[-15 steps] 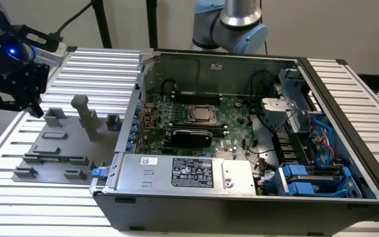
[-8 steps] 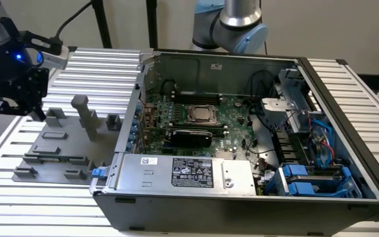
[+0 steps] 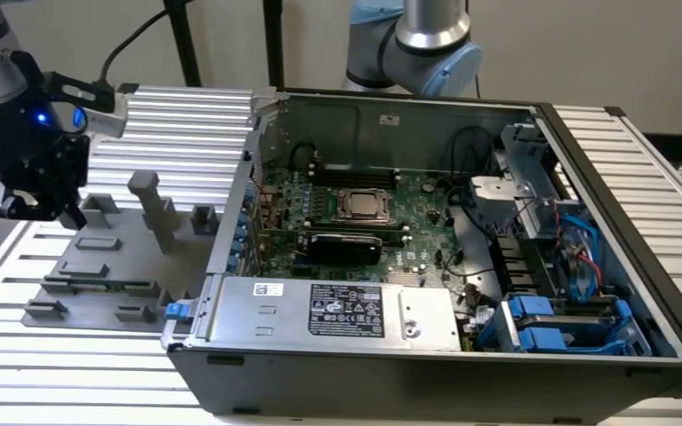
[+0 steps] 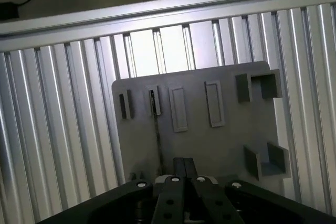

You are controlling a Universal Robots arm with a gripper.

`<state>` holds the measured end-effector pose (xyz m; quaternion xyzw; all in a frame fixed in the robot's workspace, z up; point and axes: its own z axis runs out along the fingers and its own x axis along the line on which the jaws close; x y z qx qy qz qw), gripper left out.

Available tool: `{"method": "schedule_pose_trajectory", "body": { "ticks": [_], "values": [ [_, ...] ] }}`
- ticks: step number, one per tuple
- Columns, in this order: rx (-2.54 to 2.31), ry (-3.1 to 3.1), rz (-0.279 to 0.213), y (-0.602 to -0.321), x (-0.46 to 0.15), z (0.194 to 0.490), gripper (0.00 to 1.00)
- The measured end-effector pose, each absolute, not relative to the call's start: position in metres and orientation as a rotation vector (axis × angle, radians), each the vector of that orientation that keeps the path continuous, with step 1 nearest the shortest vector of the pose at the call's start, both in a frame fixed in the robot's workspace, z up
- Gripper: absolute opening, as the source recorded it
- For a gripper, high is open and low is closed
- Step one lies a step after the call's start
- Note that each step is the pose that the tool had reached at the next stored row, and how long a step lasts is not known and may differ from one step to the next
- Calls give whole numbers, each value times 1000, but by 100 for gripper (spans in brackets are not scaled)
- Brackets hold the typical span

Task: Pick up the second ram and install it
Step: 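Pick up the second ram and move it above second insertion slot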

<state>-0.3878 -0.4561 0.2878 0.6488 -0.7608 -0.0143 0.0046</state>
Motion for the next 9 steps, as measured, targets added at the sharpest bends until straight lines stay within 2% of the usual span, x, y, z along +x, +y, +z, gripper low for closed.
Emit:
{"method": "schedule_pose_trajectory", "body": {
  "ticks": [9],
  "values": [
    [2112, -2311, -44, -459, -385, 271, 0]
  ]
}}
